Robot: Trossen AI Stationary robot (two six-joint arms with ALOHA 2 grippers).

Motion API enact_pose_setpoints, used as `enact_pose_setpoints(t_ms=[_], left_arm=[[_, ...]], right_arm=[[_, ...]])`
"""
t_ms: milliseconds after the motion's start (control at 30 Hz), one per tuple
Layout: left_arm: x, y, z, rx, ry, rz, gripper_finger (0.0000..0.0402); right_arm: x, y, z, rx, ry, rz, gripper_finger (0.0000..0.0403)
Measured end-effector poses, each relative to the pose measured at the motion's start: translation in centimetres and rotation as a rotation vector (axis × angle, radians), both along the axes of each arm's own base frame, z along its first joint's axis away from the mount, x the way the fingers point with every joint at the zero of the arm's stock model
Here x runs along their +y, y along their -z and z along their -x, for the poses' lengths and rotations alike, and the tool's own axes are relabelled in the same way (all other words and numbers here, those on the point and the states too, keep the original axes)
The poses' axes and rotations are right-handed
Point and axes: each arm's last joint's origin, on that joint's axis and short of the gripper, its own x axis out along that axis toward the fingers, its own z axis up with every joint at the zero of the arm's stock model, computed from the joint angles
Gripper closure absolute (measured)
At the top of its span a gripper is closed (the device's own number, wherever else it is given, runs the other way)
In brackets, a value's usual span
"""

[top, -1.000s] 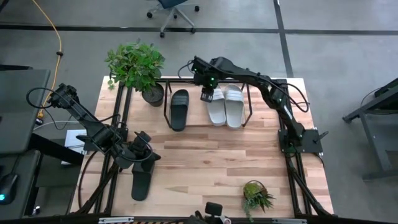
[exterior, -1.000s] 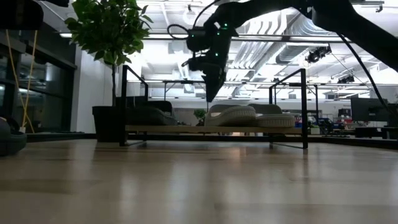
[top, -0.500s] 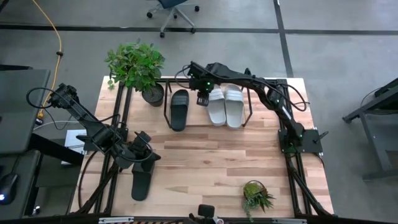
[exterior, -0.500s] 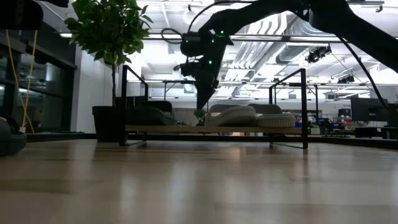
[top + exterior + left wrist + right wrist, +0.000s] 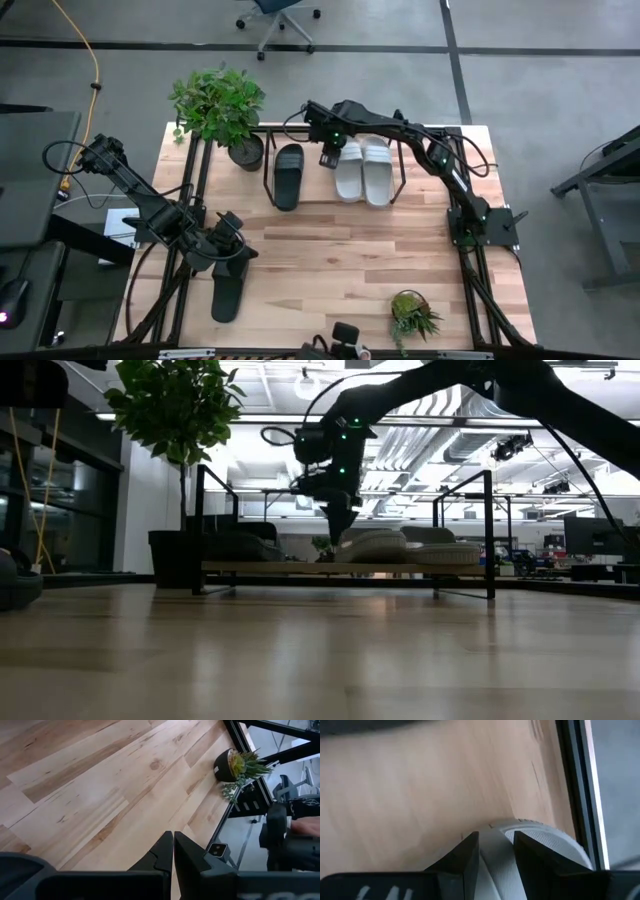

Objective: Pick and place slides into the shelf
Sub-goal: Adjust the slippers on the shelf

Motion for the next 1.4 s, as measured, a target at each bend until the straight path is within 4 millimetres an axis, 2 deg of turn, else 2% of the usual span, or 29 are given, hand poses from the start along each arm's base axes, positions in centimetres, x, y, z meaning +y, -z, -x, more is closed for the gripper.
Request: enact_pose_setpoints(t_ms=[133, 300, 800, 1033, 1400], left_arm=[[0.0, 0.0, 0.0, 0.001, 0.000, 0.000, 0.0396], [0.0, 0.0, 0.0, 0.001, 0.000, 0.000, 0.0396], [0.0, 0.0, 0.0, 0.001, 0.000, 0.000, 0.0396], [0.0, 0.0, 0.0, 0.006, 0.000, -0.004, 0.0396], [0.0, 0.1, 0.0, 0.007, 0.000, -0.004, 0.0396]], right_arm=[[-0.3, 0.1, 0.7, 0.045, 0.043, -0.012, 0.0289], [-0.2, 0.1, 0.5, 0.024, 0.004, -0.043, 0.0289], [2.7, -0.1, -1.7, -0.112, -0.135, -0.133, 0.0289], [4.5, -0.4, -3.4, -0.201, -0.197, -0.093, 0.0289], [4.7, -0.9, -4.6, -0.332, -0.157, -0.098, 0.0289]])
